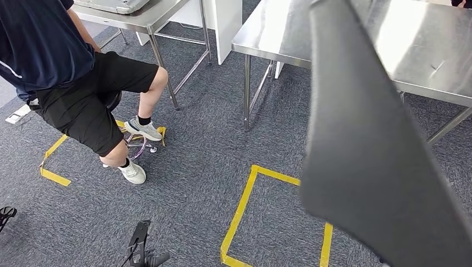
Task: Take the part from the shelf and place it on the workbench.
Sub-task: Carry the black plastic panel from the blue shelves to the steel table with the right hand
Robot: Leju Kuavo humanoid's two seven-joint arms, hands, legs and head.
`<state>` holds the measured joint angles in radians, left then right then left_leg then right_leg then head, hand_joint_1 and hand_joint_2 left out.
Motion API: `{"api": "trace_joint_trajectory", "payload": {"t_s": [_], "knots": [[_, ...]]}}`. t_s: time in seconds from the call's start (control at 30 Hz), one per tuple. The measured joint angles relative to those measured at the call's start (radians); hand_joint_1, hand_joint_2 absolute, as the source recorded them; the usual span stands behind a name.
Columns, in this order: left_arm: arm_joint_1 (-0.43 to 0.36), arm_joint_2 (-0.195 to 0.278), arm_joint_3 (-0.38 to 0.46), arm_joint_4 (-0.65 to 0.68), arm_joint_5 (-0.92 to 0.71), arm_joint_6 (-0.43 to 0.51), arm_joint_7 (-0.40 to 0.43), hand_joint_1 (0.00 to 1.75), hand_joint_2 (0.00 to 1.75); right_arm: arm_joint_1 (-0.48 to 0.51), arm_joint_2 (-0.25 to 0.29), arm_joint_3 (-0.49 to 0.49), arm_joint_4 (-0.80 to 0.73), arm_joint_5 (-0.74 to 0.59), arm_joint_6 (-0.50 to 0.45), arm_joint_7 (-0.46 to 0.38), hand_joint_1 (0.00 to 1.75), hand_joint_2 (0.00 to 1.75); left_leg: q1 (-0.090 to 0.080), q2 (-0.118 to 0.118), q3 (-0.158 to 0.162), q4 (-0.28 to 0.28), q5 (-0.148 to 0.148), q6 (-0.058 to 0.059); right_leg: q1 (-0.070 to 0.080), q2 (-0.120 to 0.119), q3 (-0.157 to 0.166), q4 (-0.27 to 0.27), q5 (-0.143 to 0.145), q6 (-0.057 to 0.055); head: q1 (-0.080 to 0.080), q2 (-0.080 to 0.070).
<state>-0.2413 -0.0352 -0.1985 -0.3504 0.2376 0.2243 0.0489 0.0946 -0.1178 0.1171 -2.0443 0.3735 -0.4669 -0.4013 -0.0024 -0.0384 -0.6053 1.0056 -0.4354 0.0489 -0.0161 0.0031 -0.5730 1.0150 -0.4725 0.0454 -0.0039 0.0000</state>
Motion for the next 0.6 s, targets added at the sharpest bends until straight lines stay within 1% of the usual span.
{"api": "trace_joint_trajectory", "payload": {"t_s": [0.03,0.07,0.13,0.17,0.27,0.33,0.37,0.43,0.47,0.5,0.53,0.57,0.6], "knots": [[0.0,0.0,0.002,0.0,-0.002,0.0,0.001,0.0,1.75,0.0,0.0,0.0,0.0,0.0,0.0,0.0,1.75,1.75,0.001,0.0,0.0,-0.001,0.0,-0.004,0.001,0.0,0.0,0.0,-0.001,-0.003,0.0,0.0],[0.0,0.0,0.004,0.0,-0.004,-0.001,0.001,0.0,1.75,0.0,0.0,0.0,0.0,0.0,0.0,0.0,1.75,1.75,0.001,0.0,0.001,-0.001,0.0,-0.011,0.002,0.0,0.0,0.0,-0.001,-0.005,0.0,0.0],[0.0,0.0,0.007,-0.001,-0.005,-0.001,0.002,0.0,1.75,0.0,0.0,0.0,0.0,0.0,-0.001,0.0,1.75,1.75,0.003,0.0,0.001,-0.002,0.0,-0.021,0.003,0.0,0.0,0.001,-0.001,-0.007,0.0,0.0],[0.0,0.0,0.009,-0.001,-0.005,-0.001,0.002,0.0,1.75,0.0,0.0,0.0,0.0,-0.001,-0.001,0.0,1.75,1.75,0.003,0.0,0.001,-0.002,0.0,-0.024,0.003,0.0,0.0,0.001,-0.002,-0.007,0.001,0.0],[0.0,0.0,0.01,-0.001,-0.009,-0.001,0.004,0.0,1.75,0.0,0.0,0.0,0.0,-0.006,0.001,0.0,1.75,1.75,0.003,0.0,0.001,-0.002,-0.001,-0.026,0.003,0.0,0.0,0.001,-0.002,-0.007,0.001,0.0],[0.0,0.0,0.011,-0.001,-0.016,-0.001,0.006,0.0,1.75,0.0,0.0,0.001,0.0,-0.013,0.005,0.0,1.75,1.75,0.002,0.0,0.0,-0.002,-0.001,-0.026,0.002,0.0,0.001,0.001,-0.002,-0.007,0.001,0.0],[0.0,0.0,0.012,-0.001,-0.02,-0.001,0.007,0.0,1.75,0.0,0.0,0.001,0.0,-0.018,0.009,0.0,1.75,1.75,0.0,0.0,0.001,-0.001,-0.002,-0.023,-0.001,0.001,0.002,-0.004,0.0,-0.004,0.0,0.0],[-0.001,-0.001,0.016,-0.004,-0.025,0.0,0.008,0.0,1.75,0.0,0.001,0.001,0.0,-0.025,0.017,0.0,1.75,1.75,0.003,0.004,0.017,-0.026,0.008,-0.011,0.0,0.001,0.008,-0.016,0.005,0.001,0.0,0.0],[-0.001,-0.002,0.018,-0.005,-0.027,0.0,0.008,0.0,1.75,-0.002,0.001,0.001,0.0,-0.028,0.021,-0.001,1.75,1.75,0.006,0.008,0.03,-0.045,0.015,-0.004,0.001,0.001,0.005,-0.009,0.0,0.003,0.001,0.0],[-0.001,-0.003,0.021,-0.007,-0.028,-0.001,0.009,0.0,1.75,-0.005,0.001,0.002,0.0,-0.03,0.023,-0.002,1.75,1.75,0.011,0.013,0.042,-0.064,0.024,0.001,0.004,0.0,-0.008,0.02,-0.013,0.004,0.003,0.0],[-0.001,-0.003,0.023,-0.008,-0.03,-0.001,0.009,0.0,1.75,-0.008,0.001,0.002,0.001,-0.031,0.024,-0.003,1.75,1.75,0.013,0.019,0.048,-0.074,0.028,0.001,0.001,-0.001,-0.033,0.07,-0.034,0.003,0.006,0.0],[-0.001,-0.003,0.025,-0.008,-0.032,-0.001,0.009,0.0,1.75,-0.009,0.001,0.002,0.001,-0.032,0.024,-0.003,1.75,1.75,0.015,0.026,0.051,-0.078,0.029,0.002,-0.002,-0.001,-0.068,0.134,-0.059,0.004,0.008,0.0],[0.0,-0.004,0.026,-0.008,-0.034,-0.001,0.009,0.0,1.75,-0.009,0.001,0.002,0.003,-0.032,0.024,-0.003,1.75,1.75,0.016,0.034,0.051,-0.077,0.028,0.0,-0.006,-0.001,-0.102,0.193,-0.078,0.008,0.008,0.0]]}}
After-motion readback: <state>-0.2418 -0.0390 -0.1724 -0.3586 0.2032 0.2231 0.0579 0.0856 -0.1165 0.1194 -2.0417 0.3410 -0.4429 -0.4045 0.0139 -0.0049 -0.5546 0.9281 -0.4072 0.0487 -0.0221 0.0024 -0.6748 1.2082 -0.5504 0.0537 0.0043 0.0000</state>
